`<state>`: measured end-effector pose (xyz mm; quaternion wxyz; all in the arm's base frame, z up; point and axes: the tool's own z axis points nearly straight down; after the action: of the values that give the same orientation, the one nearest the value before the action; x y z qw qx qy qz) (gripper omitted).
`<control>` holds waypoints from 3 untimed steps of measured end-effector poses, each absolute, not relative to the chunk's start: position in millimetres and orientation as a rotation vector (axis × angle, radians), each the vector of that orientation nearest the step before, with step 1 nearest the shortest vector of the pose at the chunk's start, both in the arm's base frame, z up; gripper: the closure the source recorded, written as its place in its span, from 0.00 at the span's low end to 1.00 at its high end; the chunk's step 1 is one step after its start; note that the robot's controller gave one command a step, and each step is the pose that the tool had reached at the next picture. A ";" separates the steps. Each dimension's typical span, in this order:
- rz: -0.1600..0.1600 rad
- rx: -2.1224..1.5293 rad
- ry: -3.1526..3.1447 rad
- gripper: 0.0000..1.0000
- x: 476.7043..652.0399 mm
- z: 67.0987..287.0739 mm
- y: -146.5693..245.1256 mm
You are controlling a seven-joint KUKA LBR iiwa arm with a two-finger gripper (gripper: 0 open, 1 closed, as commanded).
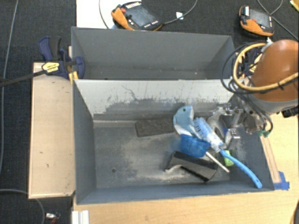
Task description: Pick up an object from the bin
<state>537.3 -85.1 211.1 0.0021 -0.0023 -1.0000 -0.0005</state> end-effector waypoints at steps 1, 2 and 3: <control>0.001 0.000 -3.145 0.00 539.0 215.4 -84.8; -0.002 0.038 -3.133 0.00 494.9 73.4 -56.7; 0.002 -0.204 -3.155 0.00 490.7 160.3 -31.5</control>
Offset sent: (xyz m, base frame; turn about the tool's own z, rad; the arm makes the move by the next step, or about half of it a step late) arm -0.0418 0.0282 -0.1411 -0.0292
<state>490.7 -31.5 160.3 -0.0102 -0.0644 -0.9979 0.0007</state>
